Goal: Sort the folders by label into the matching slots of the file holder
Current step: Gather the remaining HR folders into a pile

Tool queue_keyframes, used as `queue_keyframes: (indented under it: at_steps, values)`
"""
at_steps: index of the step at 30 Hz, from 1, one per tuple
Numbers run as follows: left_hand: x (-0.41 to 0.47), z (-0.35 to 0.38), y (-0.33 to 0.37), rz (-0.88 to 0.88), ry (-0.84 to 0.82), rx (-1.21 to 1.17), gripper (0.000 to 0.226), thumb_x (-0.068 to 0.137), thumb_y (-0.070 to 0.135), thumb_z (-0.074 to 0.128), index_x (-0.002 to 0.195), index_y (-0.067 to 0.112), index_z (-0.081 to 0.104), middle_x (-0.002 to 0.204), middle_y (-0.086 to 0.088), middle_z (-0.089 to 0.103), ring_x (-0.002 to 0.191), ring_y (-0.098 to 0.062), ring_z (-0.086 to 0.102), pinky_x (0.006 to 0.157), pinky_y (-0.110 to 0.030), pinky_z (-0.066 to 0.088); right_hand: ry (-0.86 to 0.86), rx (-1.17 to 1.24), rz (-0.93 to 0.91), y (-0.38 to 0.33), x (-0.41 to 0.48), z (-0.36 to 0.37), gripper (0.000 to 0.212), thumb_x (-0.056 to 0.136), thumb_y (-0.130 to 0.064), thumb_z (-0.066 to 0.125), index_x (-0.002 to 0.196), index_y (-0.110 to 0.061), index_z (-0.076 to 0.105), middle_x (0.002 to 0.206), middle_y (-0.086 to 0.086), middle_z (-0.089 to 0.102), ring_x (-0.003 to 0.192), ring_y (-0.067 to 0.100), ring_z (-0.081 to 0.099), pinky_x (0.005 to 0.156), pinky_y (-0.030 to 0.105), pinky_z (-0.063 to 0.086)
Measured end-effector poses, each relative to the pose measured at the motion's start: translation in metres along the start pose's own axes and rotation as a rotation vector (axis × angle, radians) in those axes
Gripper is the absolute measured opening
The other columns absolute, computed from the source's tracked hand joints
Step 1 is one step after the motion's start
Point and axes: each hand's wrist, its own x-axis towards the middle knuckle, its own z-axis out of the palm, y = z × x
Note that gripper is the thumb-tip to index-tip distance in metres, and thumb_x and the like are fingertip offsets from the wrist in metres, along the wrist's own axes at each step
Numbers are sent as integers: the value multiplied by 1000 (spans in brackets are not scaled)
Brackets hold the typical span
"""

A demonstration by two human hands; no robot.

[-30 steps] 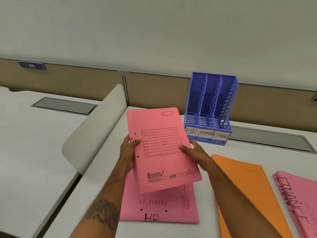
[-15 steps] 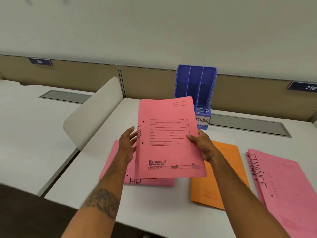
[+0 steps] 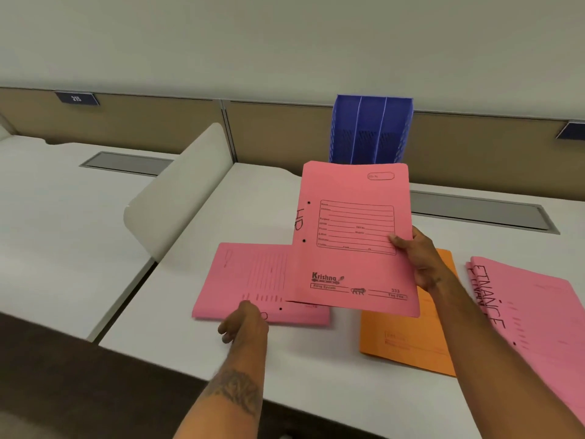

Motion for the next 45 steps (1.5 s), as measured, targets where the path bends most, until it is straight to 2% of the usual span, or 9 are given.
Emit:
queue_keyframes:
  at_steps: [8,12,15,18,22,25,28,36,45]
  values:
    - [5,1,-3,67,55,185,50,87,18,60,132,-3,51,133,-22,55,110,-34,56,100,-42,48,8,-19,22,8,2,0,36,93,-18,65,128,-18,58,116,7,71,101,31,70,77,45,59]
    - [10,4,1,78,128,213,26,80,5,63,105,-4,63,109,-20,66,98,-28,64,93,-38,54,16,-22,29,9,4,-1,36,93,-18,65,128,-18,59,116,7,72,101,31,70,79,47,59]
    - [10,14,16,33,116,81,39,82,2,61,120,-8,54,121,-22,61,111,-35,61,98,-46,51,29,-19,31,9,4,1,35,93,-18,65,127,-19,59,116,7,72,100,31,70,78,46,59]
    - [20,27,49,-69,94,-128,38,99,5,39,136,-3,44,139,-17,51,127,-27,50,110,-34,38,35,-26,25,6,3,5,33,93,-17,64,126,-20,60,115,6,72,99,30,70,75,43,60]
    - [32,31,71,-72,-12,-120,31,102,8,36,128,0,51,126,-14,60,116,-25,58,96,-30,45,41,-25,14,2,2,11,33,94,-16,64,126,-21,60,114,6,72,100,30,70,79,44,60]
    - [32,31,77,4,-198,-148,18,95,1,44,102,7,59,94,-8,61,75,-22,60,63,-29,50,48,-15,6,-1,0,15,33,93,-14,64,125,-19,60,114,7,72,100,29,70,80,44,59]
    - [30,32,94,151,-165,-268,29,88,5,46,106,11,68,103,-9,70,78,-25,63,67,-30,51,50,-4,-8,-8,-2,18,32,93,-13,64,125,-19,61,113,5,73,99,28,71,77,42,60]
    - [22,5,203,810,-32,89,43,94,13,36,127,17,63,126,-11,65,115,-33,60,100,-44,49,84,-18,-40,-17,-11,12,33,93,-13,65,124,-20,61,112,4,73,98,28,70,77,42,60]
    - [-24,-10,311,989,-237,83,36,93,9,42,115,8,69,103,-15,68,83,-22,60,77,-37,52,120,-4,-75,-26,-16,19,24,91,-11,66,109,-27,66,105,1,75,88,22,73,63,32,59]
